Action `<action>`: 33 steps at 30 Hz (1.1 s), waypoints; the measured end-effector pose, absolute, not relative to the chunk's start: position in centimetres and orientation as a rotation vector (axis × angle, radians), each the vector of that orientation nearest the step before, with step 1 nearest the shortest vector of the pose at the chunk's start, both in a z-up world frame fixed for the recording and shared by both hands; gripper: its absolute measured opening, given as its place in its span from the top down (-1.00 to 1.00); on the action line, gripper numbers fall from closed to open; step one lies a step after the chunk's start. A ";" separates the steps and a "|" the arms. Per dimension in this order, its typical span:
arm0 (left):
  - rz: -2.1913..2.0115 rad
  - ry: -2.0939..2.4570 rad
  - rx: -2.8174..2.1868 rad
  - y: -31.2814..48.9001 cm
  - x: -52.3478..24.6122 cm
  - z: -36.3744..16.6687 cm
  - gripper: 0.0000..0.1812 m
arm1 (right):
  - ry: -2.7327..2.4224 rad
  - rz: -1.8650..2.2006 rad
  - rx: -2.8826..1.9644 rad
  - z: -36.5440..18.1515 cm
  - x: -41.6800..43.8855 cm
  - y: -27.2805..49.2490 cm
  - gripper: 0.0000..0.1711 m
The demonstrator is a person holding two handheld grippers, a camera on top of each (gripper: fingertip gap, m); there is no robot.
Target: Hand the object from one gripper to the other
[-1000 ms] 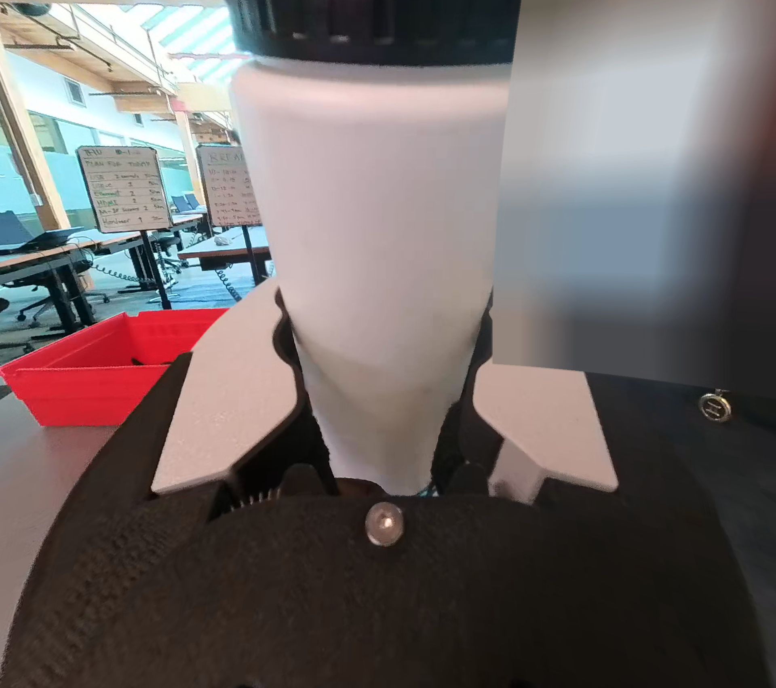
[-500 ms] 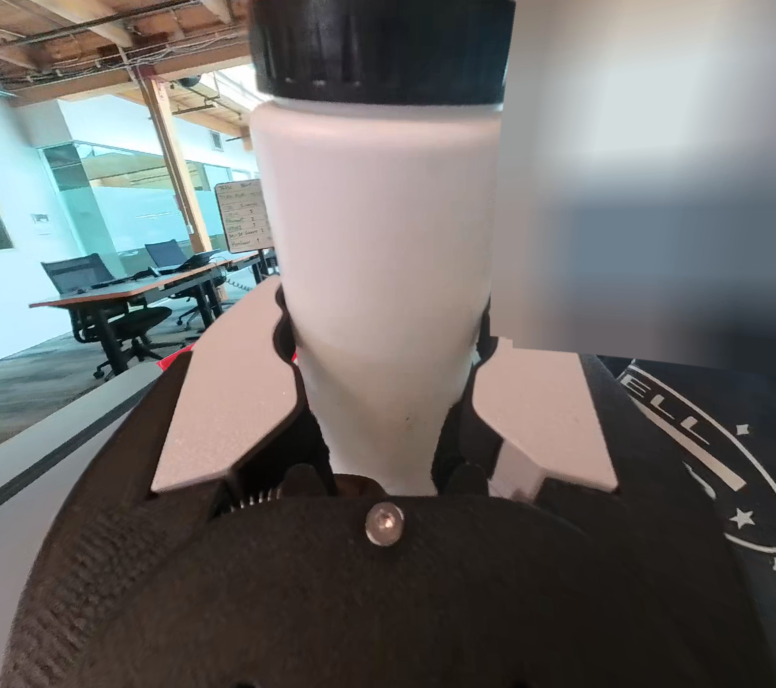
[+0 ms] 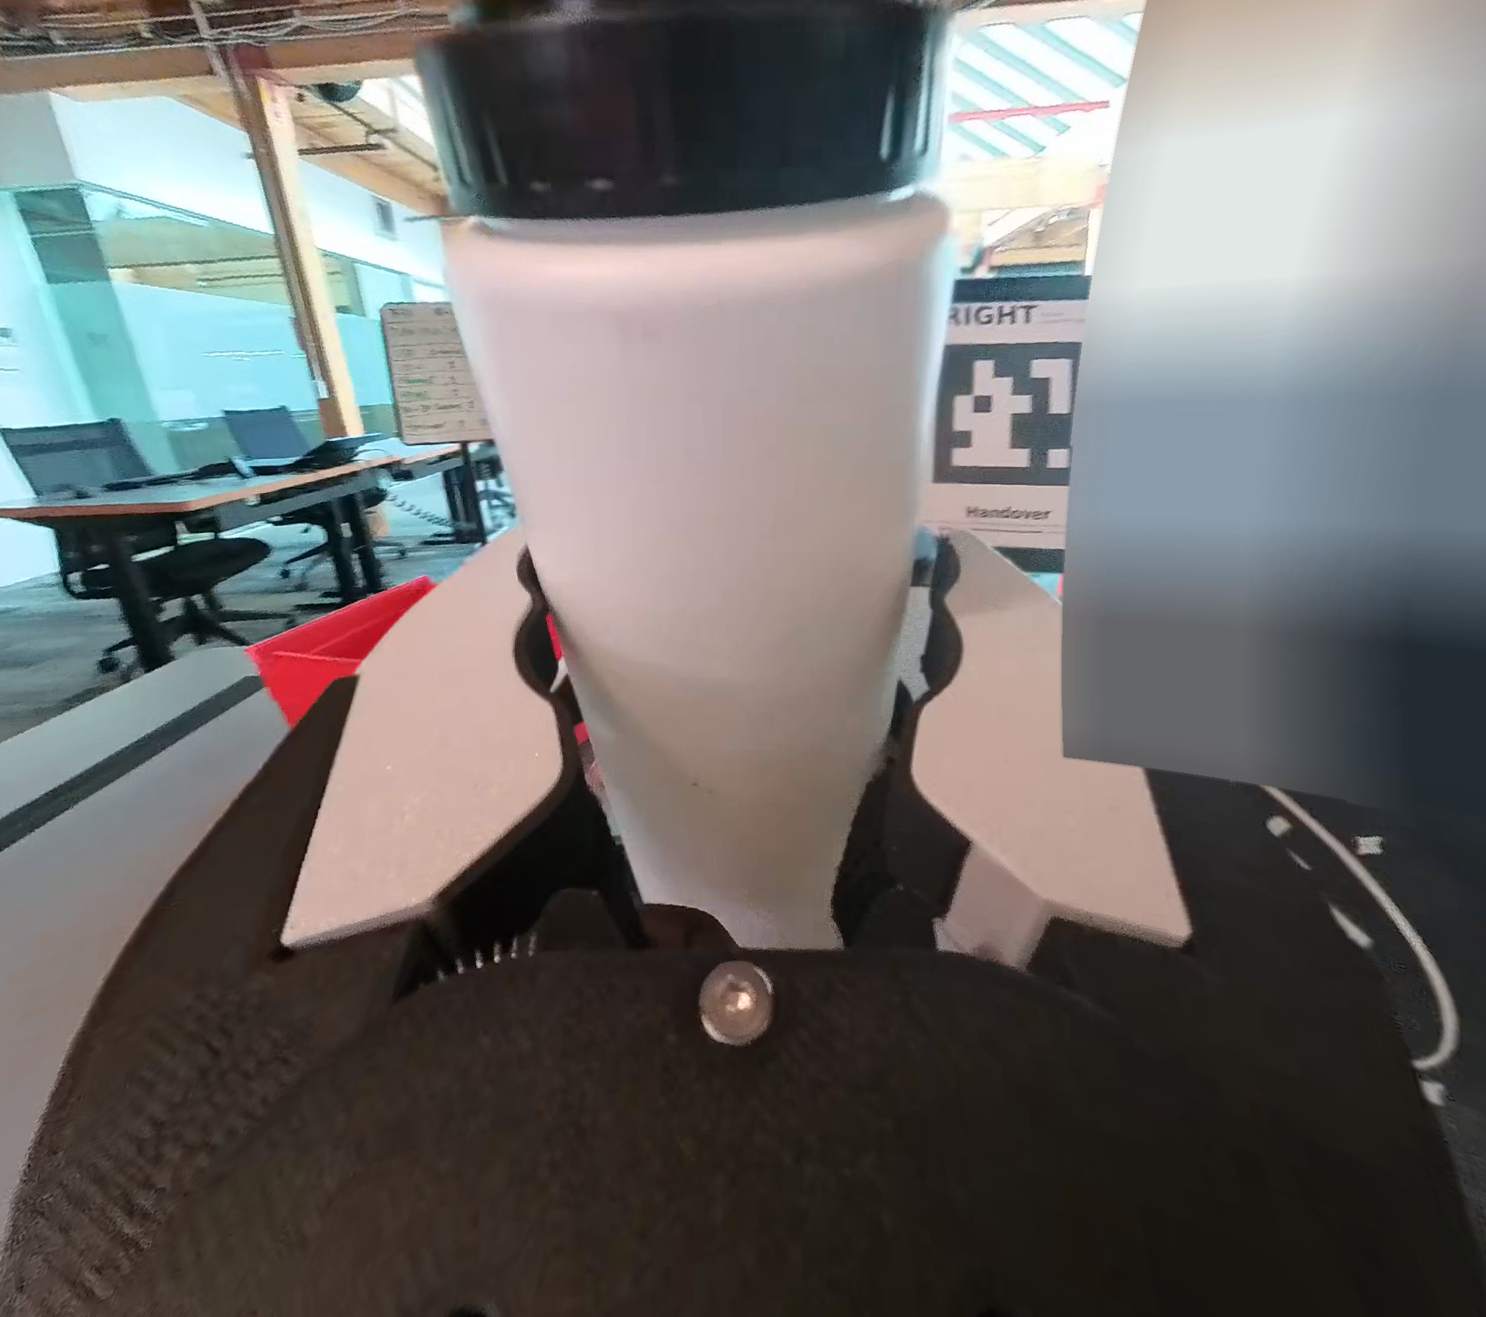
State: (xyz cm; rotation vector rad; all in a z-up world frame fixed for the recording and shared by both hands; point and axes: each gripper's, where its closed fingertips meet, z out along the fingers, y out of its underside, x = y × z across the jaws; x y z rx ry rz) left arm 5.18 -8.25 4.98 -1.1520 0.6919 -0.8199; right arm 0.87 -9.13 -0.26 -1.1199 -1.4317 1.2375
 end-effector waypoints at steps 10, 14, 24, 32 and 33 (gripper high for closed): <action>-0.957 0.845 -1.139 -10.6 6.4 4.5 0.06 | -1.562 1.460 -1.063 -0.3 1.7 -12.2 -0.16; -1.043 0.844 -1.152 -10.4 6.9 4.2 0.05 | -1.663 1.648 -1.086 -0.9 2.0 -13.2 -0.13; -0.808 0.720 -1.201 -8.1 5.7 4.3 0.05 | -1.379 1.197 -1.124 0.4 1.2 -8.6 -0.11; -0.823 0.804 -1.162 -9.2 6.0 4.2 0.09 | -1.442 1.108 -1.053 0.2 1.4 -9.2 -0.25; -0.836 0.819 -1.152 -9.4 6.1 4.2 0.09 | -1.467 1.134 -1.039 0.1 1.4 -9.5 -0.29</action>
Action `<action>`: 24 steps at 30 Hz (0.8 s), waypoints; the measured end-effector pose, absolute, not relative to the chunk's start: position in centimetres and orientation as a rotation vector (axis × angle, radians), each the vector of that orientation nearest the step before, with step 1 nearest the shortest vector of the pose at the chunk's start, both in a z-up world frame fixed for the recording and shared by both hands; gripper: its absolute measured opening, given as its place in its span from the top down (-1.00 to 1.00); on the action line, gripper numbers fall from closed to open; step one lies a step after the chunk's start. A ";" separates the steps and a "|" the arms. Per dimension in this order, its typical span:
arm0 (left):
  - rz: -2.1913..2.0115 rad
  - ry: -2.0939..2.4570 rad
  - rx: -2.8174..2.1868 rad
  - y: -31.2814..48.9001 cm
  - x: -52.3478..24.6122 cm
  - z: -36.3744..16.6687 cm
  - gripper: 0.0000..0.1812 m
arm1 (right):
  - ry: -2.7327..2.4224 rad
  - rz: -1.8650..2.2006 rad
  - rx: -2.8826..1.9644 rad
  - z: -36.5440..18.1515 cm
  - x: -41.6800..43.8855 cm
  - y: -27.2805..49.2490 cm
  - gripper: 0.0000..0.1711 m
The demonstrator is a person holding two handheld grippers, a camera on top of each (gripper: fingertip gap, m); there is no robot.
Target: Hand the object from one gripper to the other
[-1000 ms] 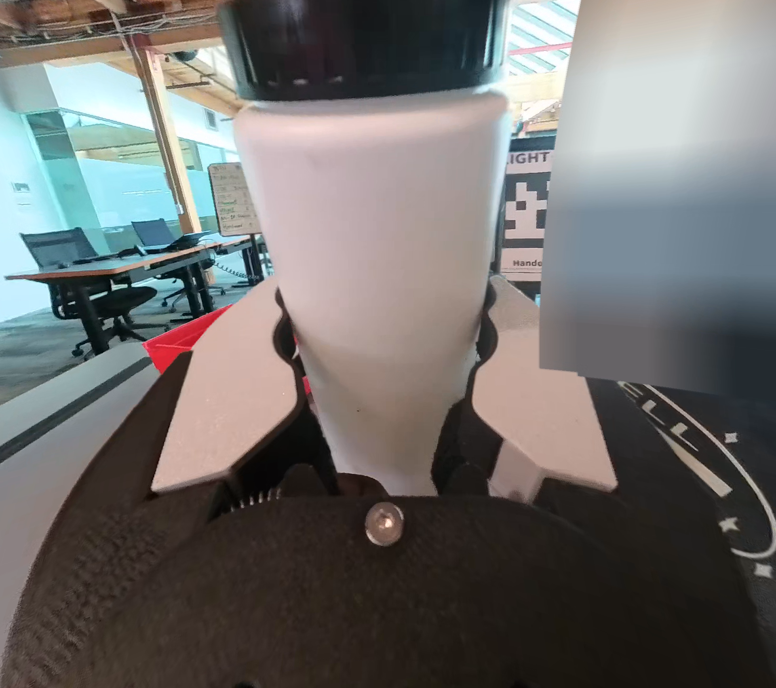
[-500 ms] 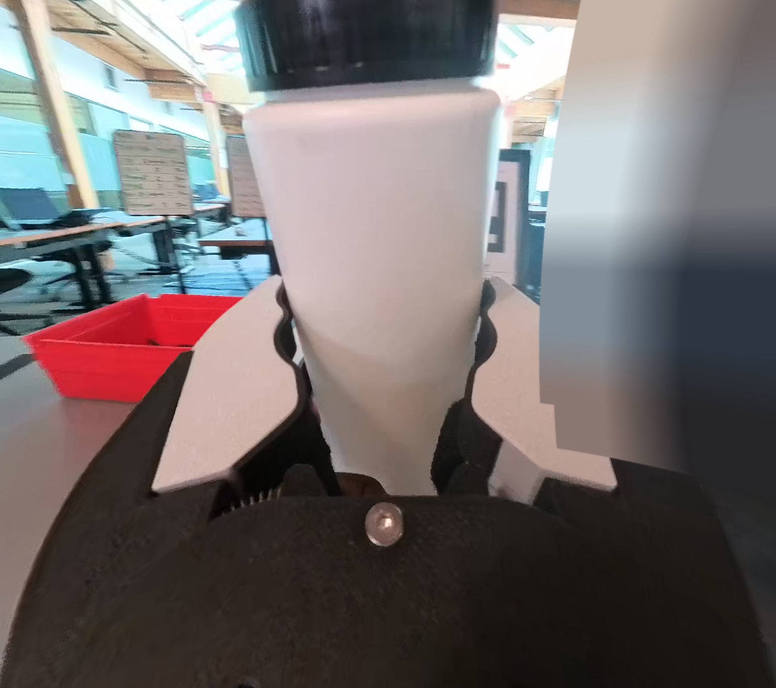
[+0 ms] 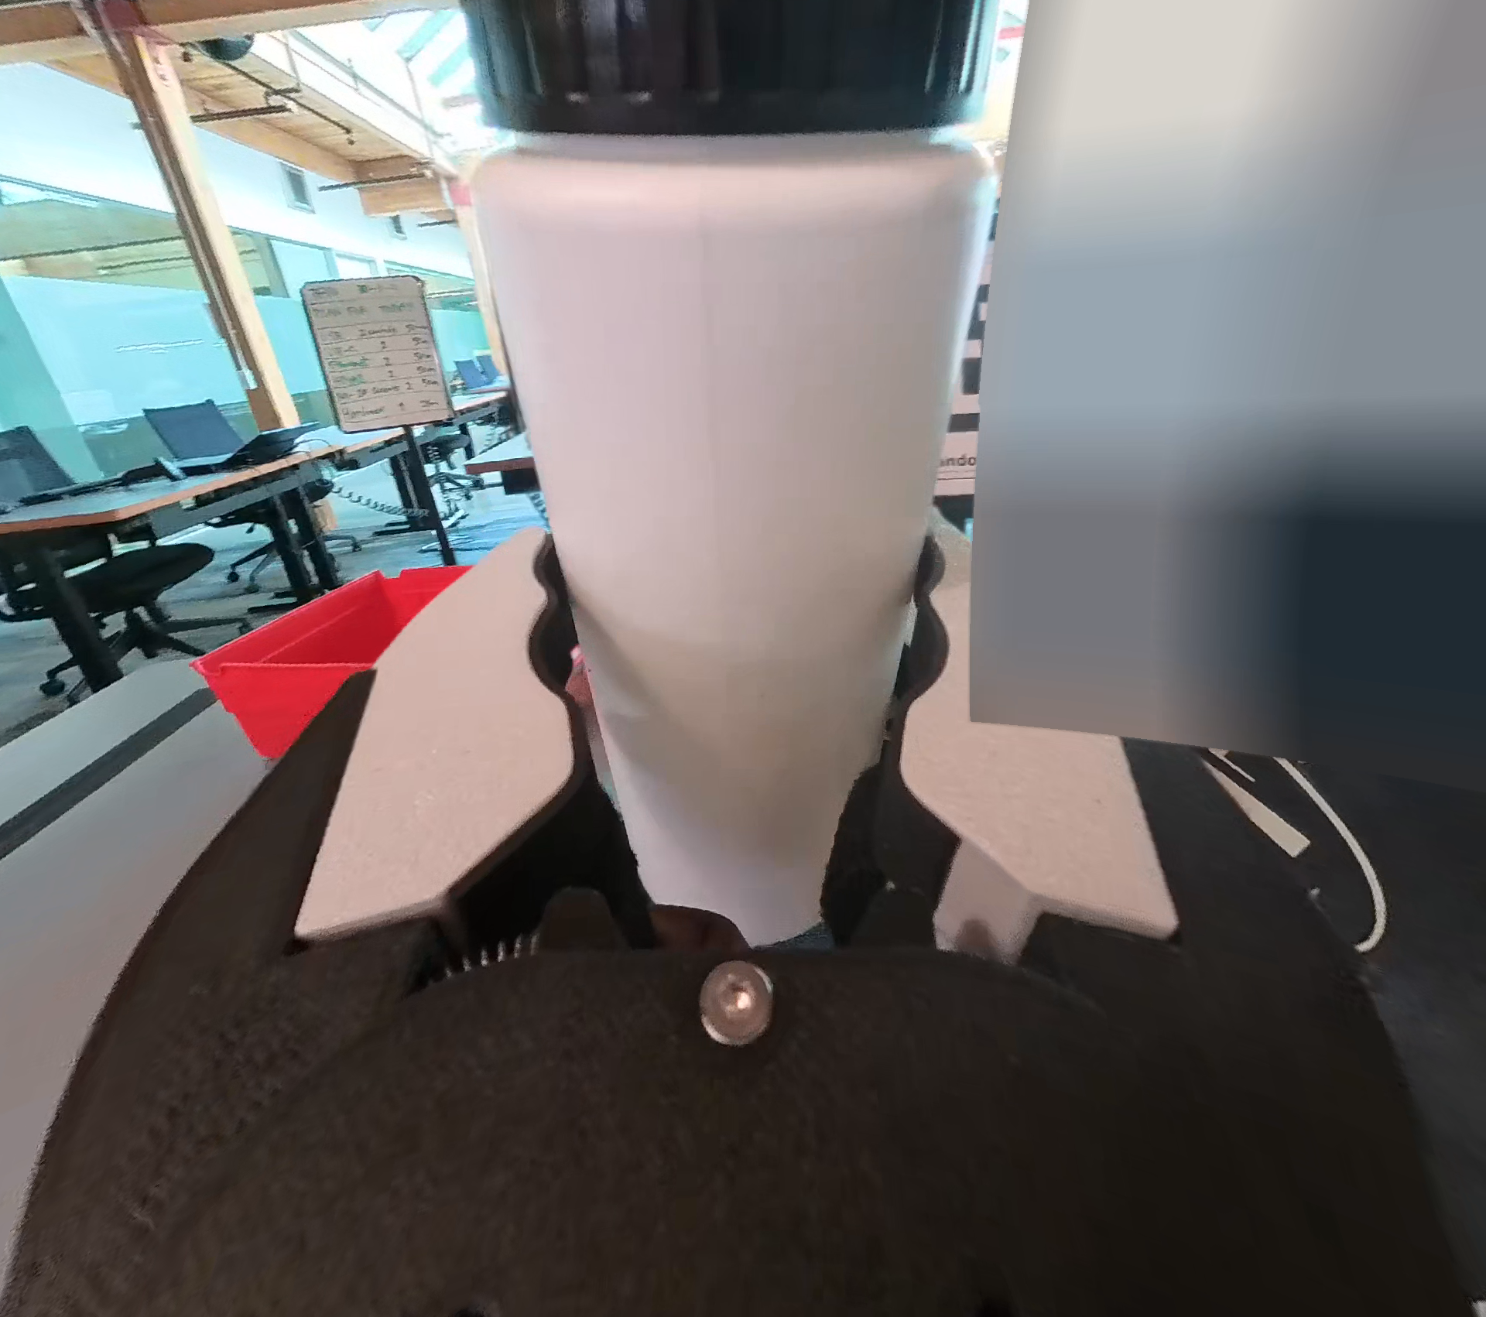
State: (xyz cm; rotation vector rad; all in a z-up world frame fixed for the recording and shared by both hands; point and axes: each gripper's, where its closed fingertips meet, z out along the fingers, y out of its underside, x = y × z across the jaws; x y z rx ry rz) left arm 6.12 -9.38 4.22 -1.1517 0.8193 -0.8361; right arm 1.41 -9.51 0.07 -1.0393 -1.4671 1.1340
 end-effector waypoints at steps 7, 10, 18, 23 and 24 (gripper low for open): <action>-0.941 0.843 -1.149 -9.7 6.8 3.9 0.06 | -1.629 1.358 -1.046 -1.2 1.3 -11.7 -0.20; -0.890 0.732 -1.126 -8.8 5.5 5.0 -0.01 | -1.520 1.317 -1.046 0.0 1.5 -10.0 -0.19; -0.447 0.393 -1.111 -6.7 -4.1 7.8 -0.07 | -1.039 1.000 -1.131 5.7 9.4 2.2 -0.19; -0.408 0.314 -1.033 -8.4 -7.7 9.5 -0.04 | -0.703 0.754 -1.272 6.2 18.0 11.8 -0.19; -0.399 0.306 -1.020 -8.7 -8.1 9.7 -0.02 | -0.653 0.744 -1.296 5.9 19.3 13.3 -0.18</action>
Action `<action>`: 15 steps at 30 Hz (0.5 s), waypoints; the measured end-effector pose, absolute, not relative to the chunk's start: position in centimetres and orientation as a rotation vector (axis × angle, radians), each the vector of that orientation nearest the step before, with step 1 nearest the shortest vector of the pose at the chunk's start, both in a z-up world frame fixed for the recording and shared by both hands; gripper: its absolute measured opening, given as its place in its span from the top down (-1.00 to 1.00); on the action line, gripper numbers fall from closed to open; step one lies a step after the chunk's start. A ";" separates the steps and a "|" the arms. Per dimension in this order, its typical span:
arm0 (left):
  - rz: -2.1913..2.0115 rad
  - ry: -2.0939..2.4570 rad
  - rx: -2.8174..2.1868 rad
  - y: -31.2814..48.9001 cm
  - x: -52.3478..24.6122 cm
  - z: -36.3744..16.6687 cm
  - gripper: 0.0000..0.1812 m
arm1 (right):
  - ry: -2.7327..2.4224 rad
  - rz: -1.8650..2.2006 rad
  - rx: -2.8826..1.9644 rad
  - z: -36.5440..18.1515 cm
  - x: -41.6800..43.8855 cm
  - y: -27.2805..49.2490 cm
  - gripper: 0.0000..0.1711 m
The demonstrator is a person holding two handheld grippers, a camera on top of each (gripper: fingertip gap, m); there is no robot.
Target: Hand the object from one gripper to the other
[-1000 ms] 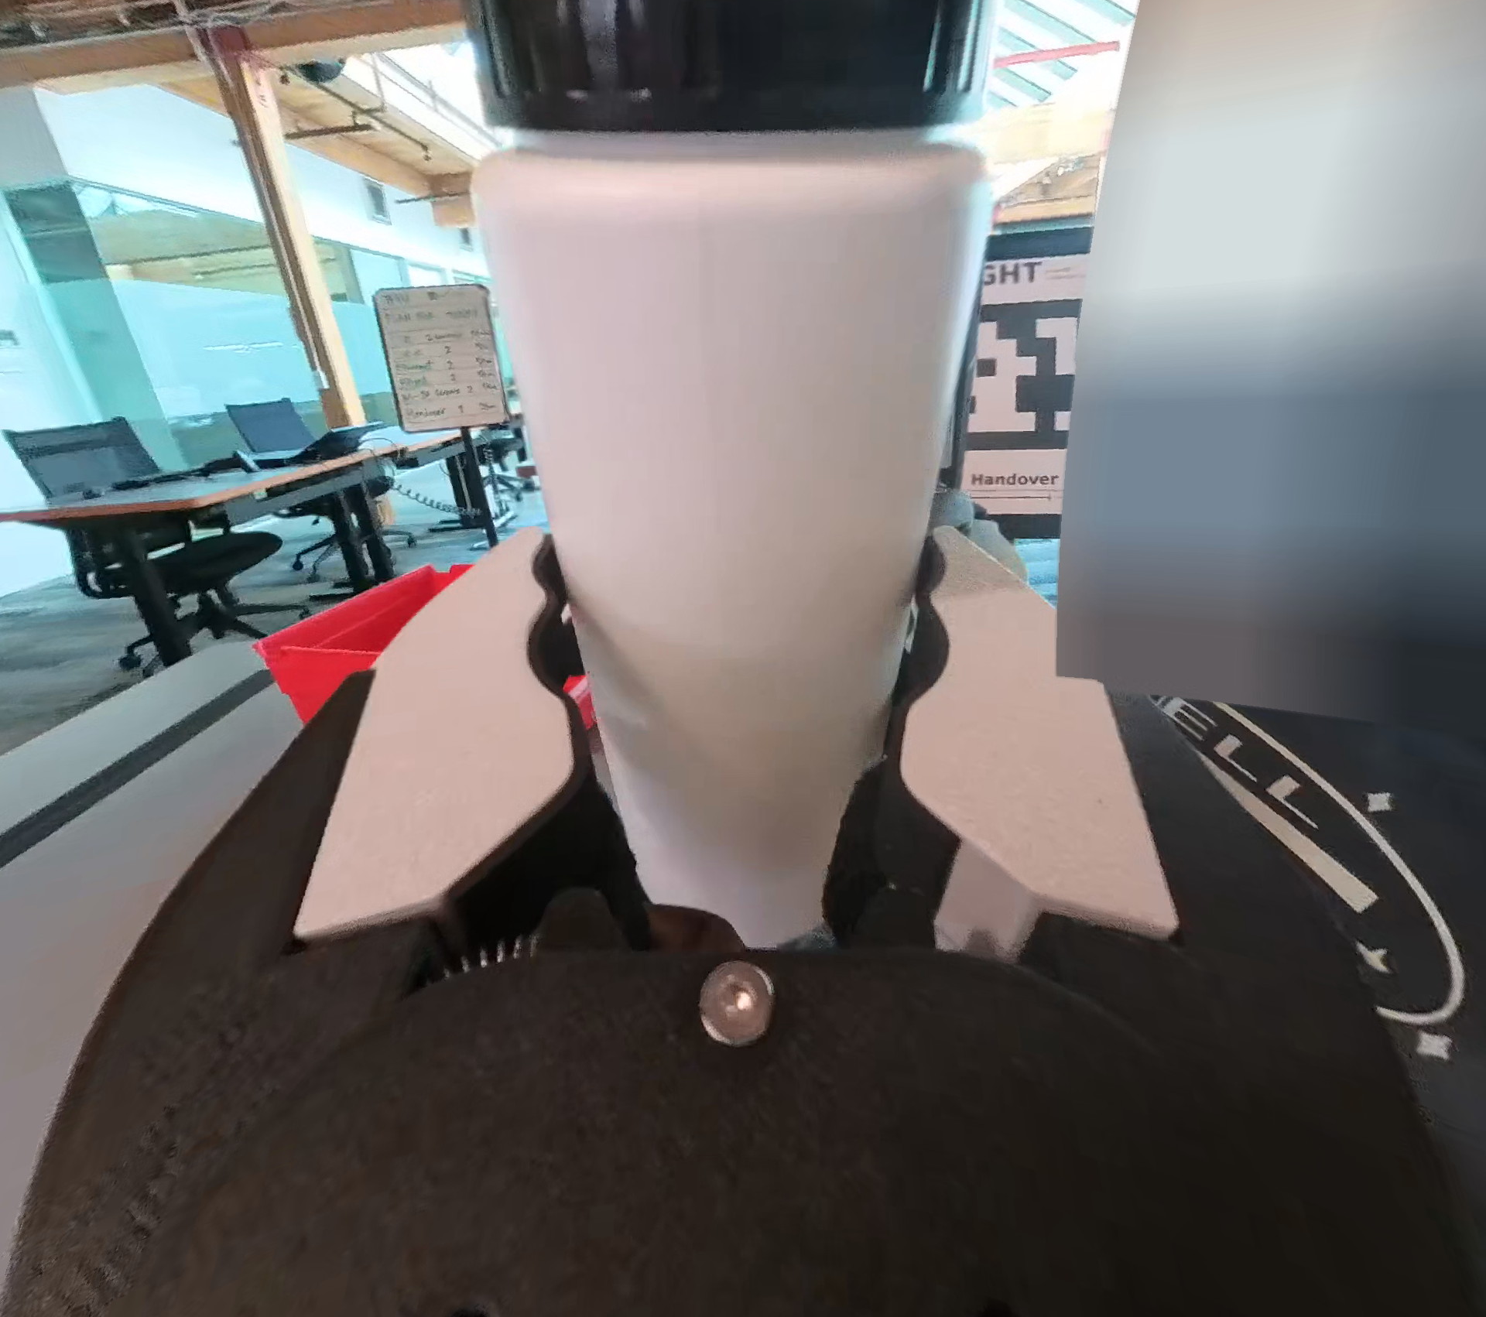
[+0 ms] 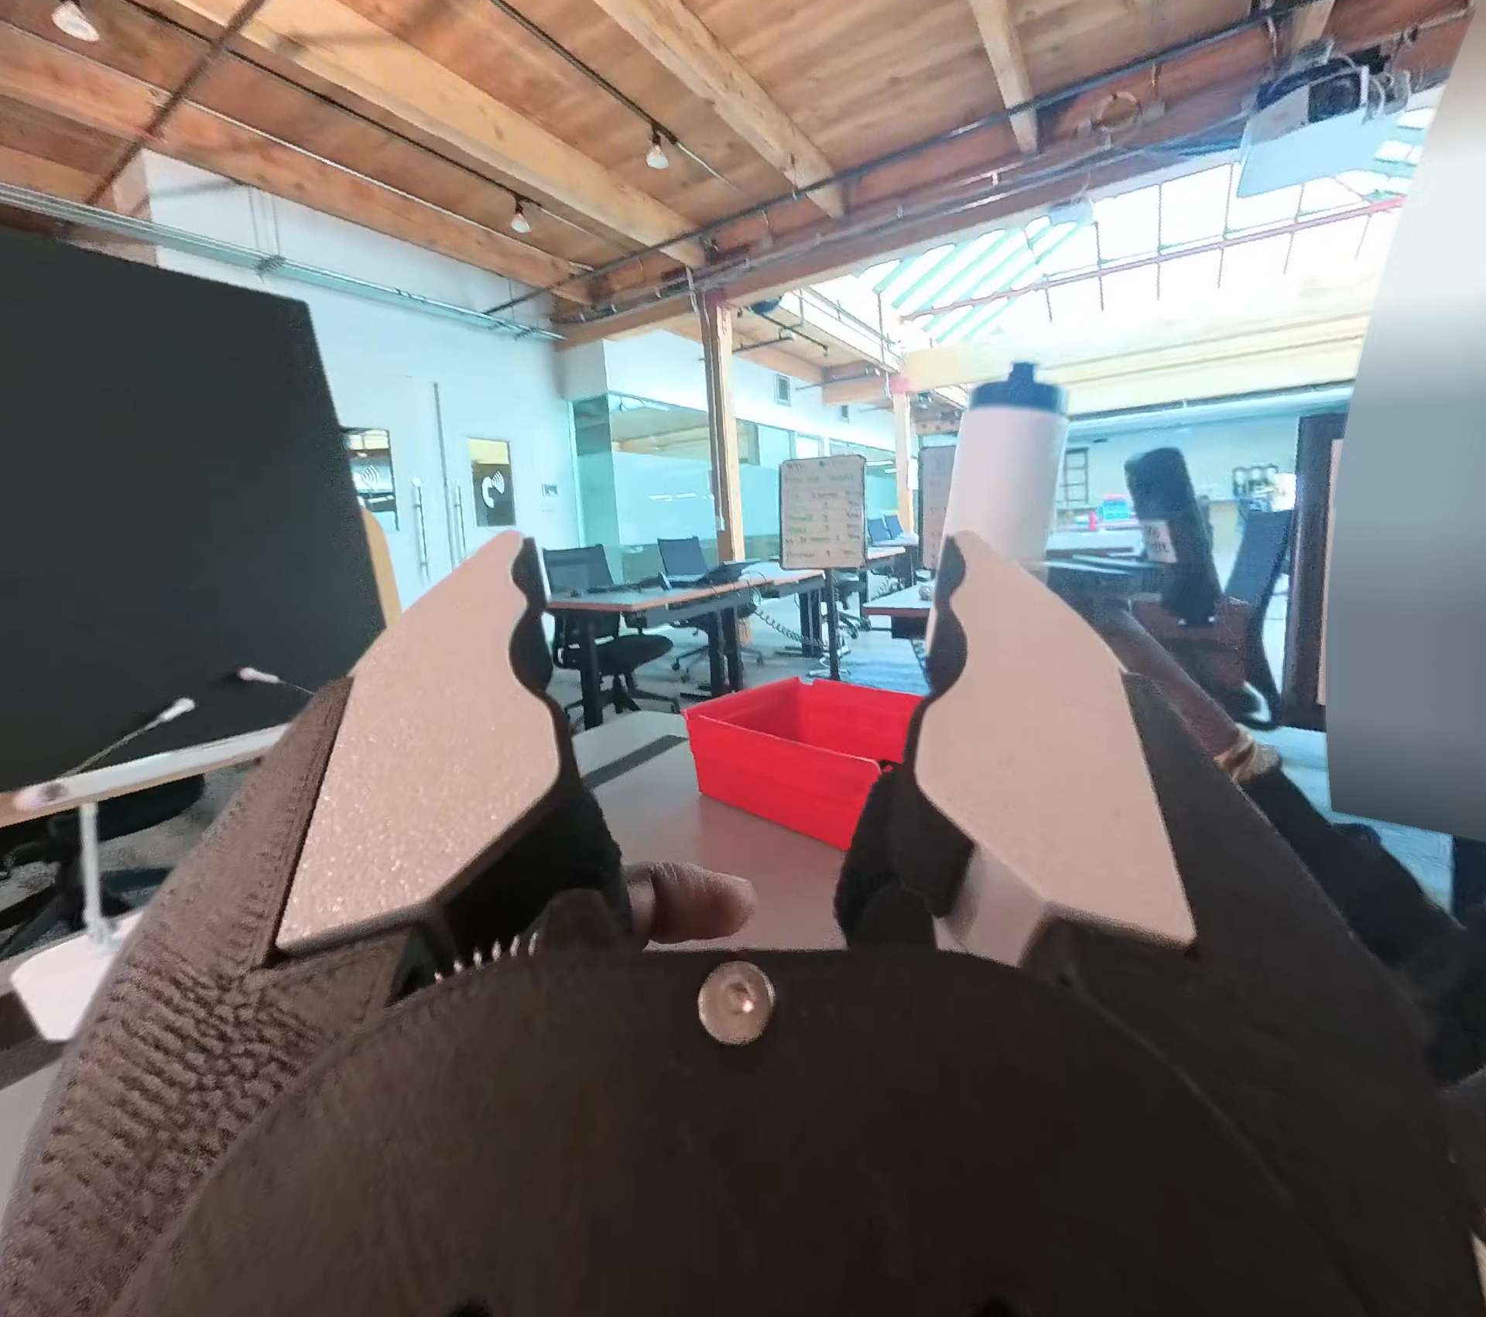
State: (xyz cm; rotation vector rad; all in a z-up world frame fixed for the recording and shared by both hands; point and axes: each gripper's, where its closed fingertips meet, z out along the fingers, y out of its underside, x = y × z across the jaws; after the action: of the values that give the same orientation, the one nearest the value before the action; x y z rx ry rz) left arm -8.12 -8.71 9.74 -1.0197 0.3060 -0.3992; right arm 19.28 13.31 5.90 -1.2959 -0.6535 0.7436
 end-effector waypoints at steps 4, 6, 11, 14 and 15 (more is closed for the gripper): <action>-0.332 0.284 -0.973 -9.5 -9.4 10.4 0.02 | -0.518 0.722 -1.411 3.5 22.3 18.7 -0.18; -0.293 0.288 -0.973 -9.6 -9.6 10.4 0.02 | -0.479 0.672 -1.490 1.7 23.2 21.4 -0.18; -0.243 0.311 -0.956 -9.9 -9.9 10.5 0.02 | -0.398 0.580 -1.726 -4.2 25.1 27.6 -0.18; -0.253 0.314 -0.957 -10.0 -10.1 10.4 0.02 | -0.375 0.484 -1.897 -8.0 26.6 30.5 -0.18; -0.255 0.311 -0.954 -10.0 -10.2 10.5 0.02 | -0.375 0.453 -1.953 -9.2 27.0 31.2 -0.18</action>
State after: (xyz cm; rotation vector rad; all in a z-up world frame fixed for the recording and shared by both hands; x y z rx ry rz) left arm -10.20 -10.03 10.50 -0.9540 0.3112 -0.2547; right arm 27.00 31.23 -9.16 -1.9526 -0.3750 0.4529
